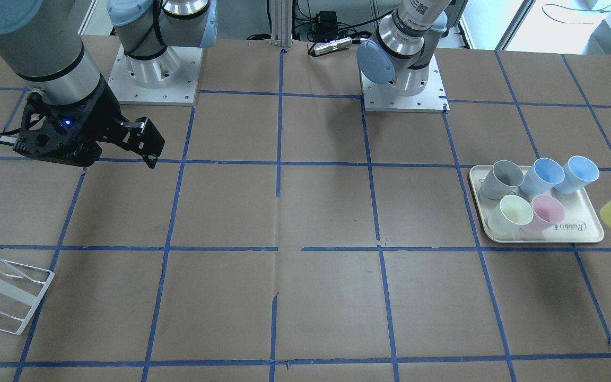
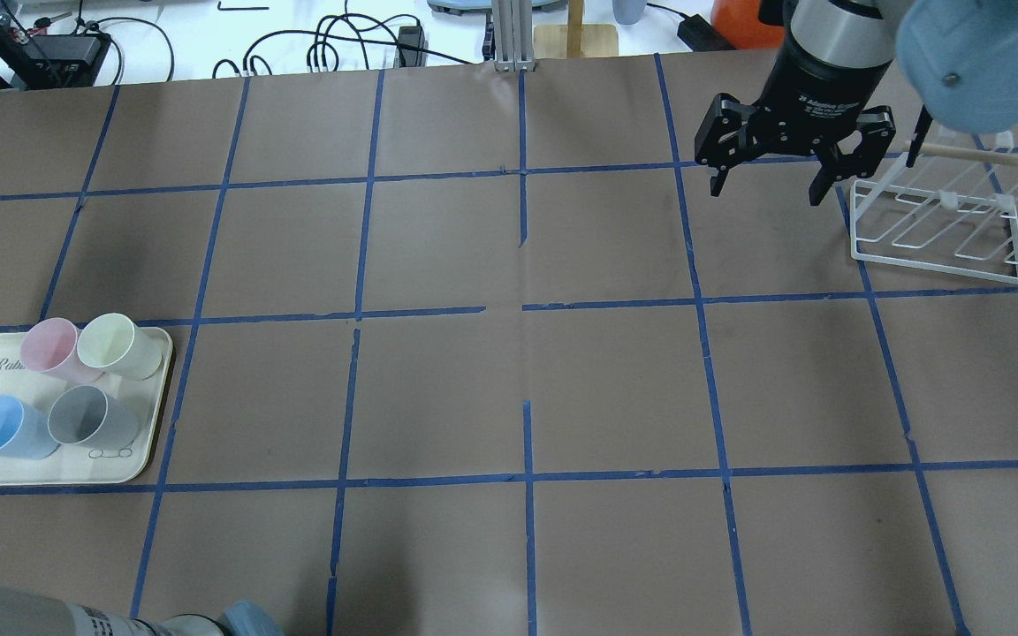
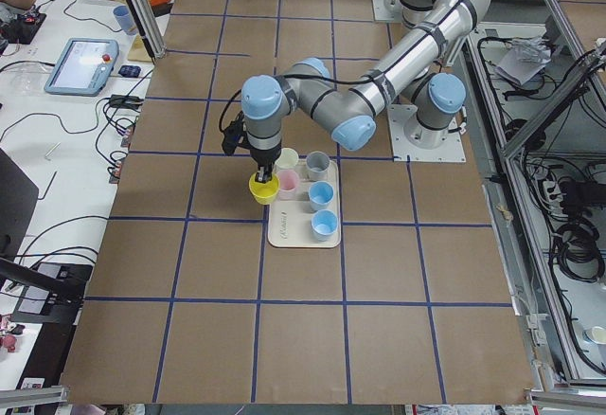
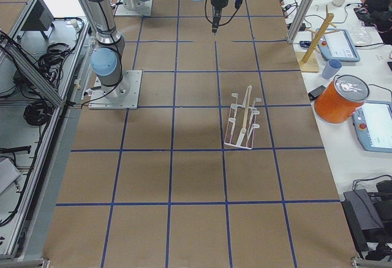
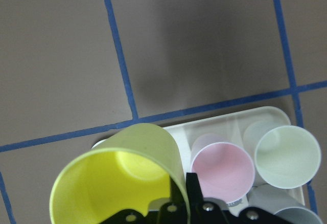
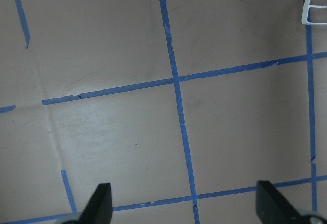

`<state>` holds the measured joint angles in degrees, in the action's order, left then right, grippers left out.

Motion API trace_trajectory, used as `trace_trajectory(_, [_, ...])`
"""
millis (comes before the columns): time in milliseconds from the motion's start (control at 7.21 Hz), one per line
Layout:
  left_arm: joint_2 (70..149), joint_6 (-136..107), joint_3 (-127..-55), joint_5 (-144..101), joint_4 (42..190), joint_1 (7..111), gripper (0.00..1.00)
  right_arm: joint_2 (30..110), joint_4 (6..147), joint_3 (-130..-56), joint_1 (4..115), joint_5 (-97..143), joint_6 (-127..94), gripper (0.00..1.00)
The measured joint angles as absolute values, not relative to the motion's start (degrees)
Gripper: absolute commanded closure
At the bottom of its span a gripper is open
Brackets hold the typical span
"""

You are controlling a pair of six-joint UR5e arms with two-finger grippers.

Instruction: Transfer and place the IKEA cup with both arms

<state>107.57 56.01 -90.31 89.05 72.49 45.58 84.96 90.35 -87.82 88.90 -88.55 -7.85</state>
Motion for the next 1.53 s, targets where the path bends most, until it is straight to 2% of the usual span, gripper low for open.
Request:
trace_trajectory(416, [110.1, 59.0, -94.3, 87.4, 69.0, 41.8, 1.00, 87.7, 92.5, -91.8, 88.4, -88.6, -7.3, 0.00])
trace_trajectory(555, [110.4, 58.9, -95.8, 87.4, 67.4, 41.6, 0.95, 88.2, 94.0, -92.8, 88.3, -88.6, -7.2, 0.00])
trace_trajectory(693, [110.6, 58.8, -97.5, 87.4, 66.2, 41.5, 0.52, 88.4, 94.6, -93.2, 88.3, -88.6, -7.0, 0.00])
trace_trajectory(832, [110.7, 58.8, -99.5, 87.4, 64.1, 41.4, 0.01, 88.6, 94.9, -93.1, 88.4, -88.5, -7.1, 0.00])
trace_trajectory(1109, [110.3, 59.0, -102.4, 87.6, 60.5, 41.1, 0.00, 88.8, 95.0, -92.6, 88.4, -88.4, -7.2, 0.00])
trace_trajectory(1526, [107.6, 59.1, -101.1, 88.8, 62.2, 41.2, 0.00, 89.0, 95.1, -92.3, 88.4, -88.4, -7.0, 0.00])
